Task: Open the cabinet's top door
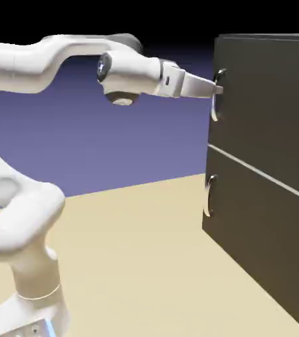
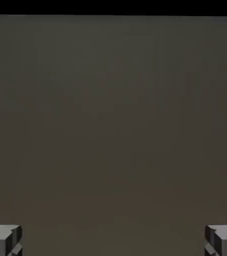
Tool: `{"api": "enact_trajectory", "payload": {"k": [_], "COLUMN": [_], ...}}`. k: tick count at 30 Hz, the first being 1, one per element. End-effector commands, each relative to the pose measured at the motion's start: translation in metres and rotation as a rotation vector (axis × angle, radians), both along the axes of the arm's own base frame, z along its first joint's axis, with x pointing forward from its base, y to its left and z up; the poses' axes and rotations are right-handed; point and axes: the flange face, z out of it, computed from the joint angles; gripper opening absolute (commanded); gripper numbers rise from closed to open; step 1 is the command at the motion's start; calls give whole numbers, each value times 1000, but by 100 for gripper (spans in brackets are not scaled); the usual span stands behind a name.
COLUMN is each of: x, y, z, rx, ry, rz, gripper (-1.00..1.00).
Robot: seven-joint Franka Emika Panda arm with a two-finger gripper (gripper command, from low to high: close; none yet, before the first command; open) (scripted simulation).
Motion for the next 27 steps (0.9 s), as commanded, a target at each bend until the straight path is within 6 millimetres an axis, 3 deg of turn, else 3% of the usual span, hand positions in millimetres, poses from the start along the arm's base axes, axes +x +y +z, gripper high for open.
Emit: {"api": "enact_trajectory", "payload": {"k": [1, 14, 27], "x": [1, 24, 67], "y": [4, 68, 142], "z": [0, -20, -80], "rx": [-1, -17, -16], "ry": [-11, -126, -171], "rz": [0, 14, 32], "gripper": [0, 0, 0]}}
